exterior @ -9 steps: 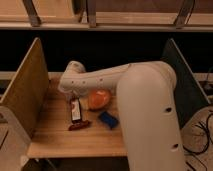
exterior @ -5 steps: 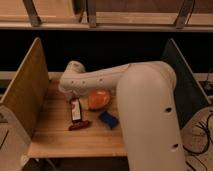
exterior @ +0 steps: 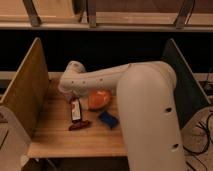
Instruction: Push the eraser across the table
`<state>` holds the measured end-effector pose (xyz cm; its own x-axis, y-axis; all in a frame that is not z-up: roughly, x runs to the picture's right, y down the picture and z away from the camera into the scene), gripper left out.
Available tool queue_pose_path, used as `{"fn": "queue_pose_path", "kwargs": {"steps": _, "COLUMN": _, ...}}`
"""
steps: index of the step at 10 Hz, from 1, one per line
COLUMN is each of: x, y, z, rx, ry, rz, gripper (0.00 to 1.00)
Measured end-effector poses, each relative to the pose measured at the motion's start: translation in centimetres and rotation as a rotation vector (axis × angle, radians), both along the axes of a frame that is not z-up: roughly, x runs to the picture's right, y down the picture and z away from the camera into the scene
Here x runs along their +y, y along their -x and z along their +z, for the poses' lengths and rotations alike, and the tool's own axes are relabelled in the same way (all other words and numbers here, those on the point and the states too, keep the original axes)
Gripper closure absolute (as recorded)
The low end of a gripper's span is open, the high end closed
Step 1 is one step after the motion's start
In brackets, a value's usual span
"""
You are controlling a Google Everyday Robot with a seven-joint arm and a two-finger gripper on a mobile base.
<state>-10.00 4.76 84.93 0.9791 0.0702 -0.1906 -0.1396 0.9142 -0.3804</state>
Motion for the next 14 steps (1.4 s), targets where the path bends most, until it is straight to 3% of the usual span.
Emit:
{"fn": "queue_pose_path", "kwargs": {"steps": 9, "x": 0.0, "y": 0.0, "z": 0.0, "rx": -0.001, "ry": 0.0, "rz": 0.001, "gripper": 0.21}}
{"fn": "queue_pose_path", "kwargs": {"steps": 10, "x": 0.0, "y": -0.1, "z": 0.0, "rx": 0.005, "ry": -0.004, "rz": 0.001, "gripper": 0.25}}
{"fn": "queue_pose_path", "kwargs": {"steps": 14, "x": 0.8, "y": -1.5, "z": -1.1, "rx": 0.081, "ry": -0.025, "rz": 0.014, "gripper": 0.65}}
